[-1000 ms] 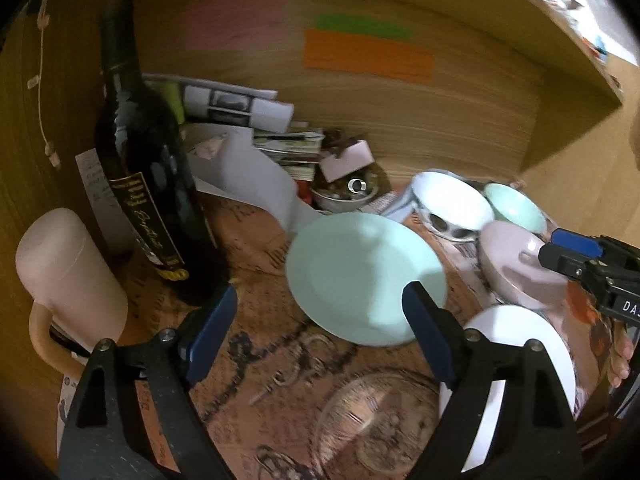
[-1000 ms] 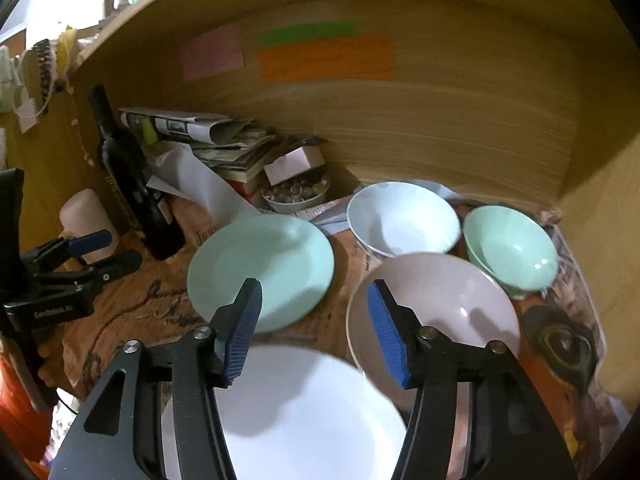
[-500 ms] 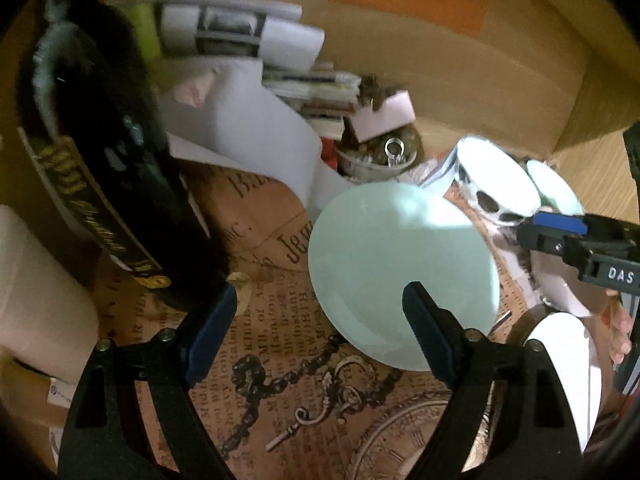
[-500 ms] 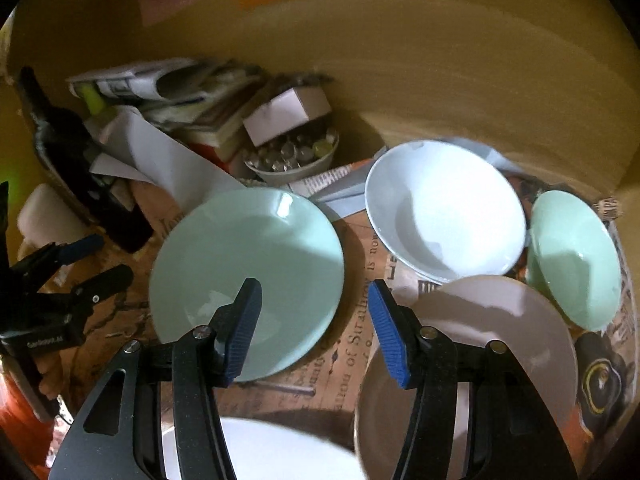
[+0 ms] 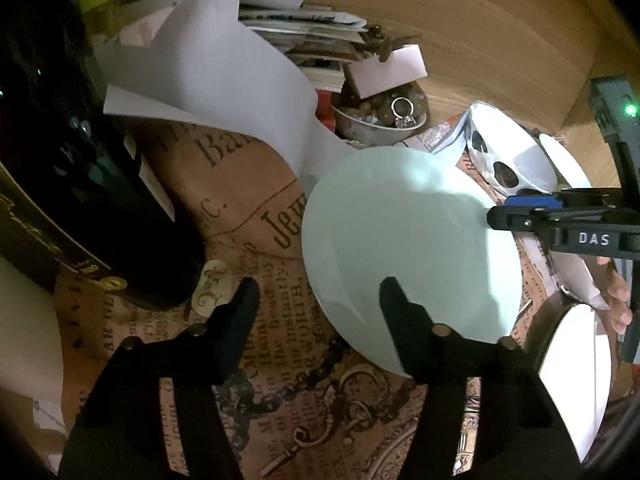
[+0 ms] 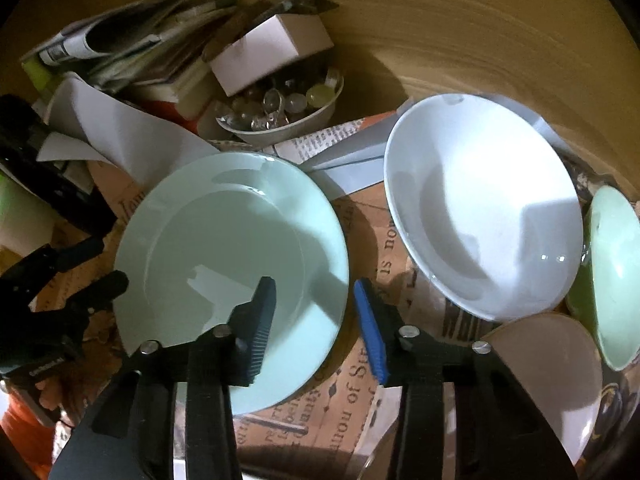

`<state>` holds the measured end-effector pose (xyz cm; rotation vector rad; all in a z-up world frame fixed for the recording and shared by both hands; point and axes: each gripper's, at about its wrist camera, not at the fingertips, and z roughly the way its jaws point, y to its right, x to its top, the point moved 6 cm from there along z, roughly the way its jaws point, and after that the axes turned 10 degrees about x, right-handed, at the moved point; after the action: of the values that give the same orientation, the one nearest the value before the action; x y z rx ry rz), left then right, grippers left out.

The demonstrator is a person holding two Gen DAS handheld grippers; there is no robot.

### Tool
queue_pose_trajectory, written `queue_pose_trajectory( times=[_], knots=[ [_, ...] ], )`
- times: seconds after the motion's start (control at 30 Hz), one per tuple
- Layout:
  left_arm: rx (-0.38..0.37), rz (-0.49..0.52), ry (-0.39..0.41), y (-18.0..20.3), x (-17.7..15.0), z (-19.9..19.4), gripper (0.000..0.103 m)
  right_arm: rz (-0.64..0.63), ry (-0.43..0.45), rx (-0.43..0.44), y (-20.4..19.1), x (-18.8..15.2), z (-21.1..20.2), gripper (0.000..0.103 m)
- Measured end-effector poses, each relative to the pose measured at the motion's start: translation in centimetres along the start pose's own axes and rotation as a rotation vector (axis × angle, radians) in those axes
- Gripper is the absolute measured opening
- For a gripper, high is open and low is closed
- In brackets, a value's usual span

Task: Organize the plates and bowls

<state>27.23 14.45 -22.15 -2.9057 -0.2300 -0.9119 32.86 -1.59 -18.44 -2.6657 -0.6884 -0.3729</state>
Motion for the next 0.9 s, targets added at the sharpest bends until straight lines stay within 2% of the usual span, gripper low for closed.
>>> queue_pose_trajectory(
  times=[0.1, 0.3, 0.47, 0.67, 0.9],
  knots=[
    [-0.024, 0.002, -0.022, 0.1, -0.1, 0.3, 0.045, 0.003, -0.023, -0.02, -0.1, -0.1, 0.1, 0.035],
    [-0.047, 0.01, -0.04, 0.7, -0.2, 0.9, 0.038, 0.003, -0.054, -0.048, -0.2, -0.3, 0.1, 0.035],
    [-0.059, 0.014, -0.046, 0.8, -0.5, 0.8, 0.036, -0.005, -0.093, -0.031, -1.1, 0.3, 1.0, 0.035],
    [-0.066, 0.016, -0.055, 0.7, -0.8, 1.1, 0.036, -0.02, -0.098, -0.06, -1.8, 0.0, 1.6, 0.035],
    [-0.062, 0.014, -0.043, -0.1, -1.2, 0.3, 0.034, -0.038, -0.114, 0.012, -3.0, -1.2, 1.1, 0.034]
  ],
)
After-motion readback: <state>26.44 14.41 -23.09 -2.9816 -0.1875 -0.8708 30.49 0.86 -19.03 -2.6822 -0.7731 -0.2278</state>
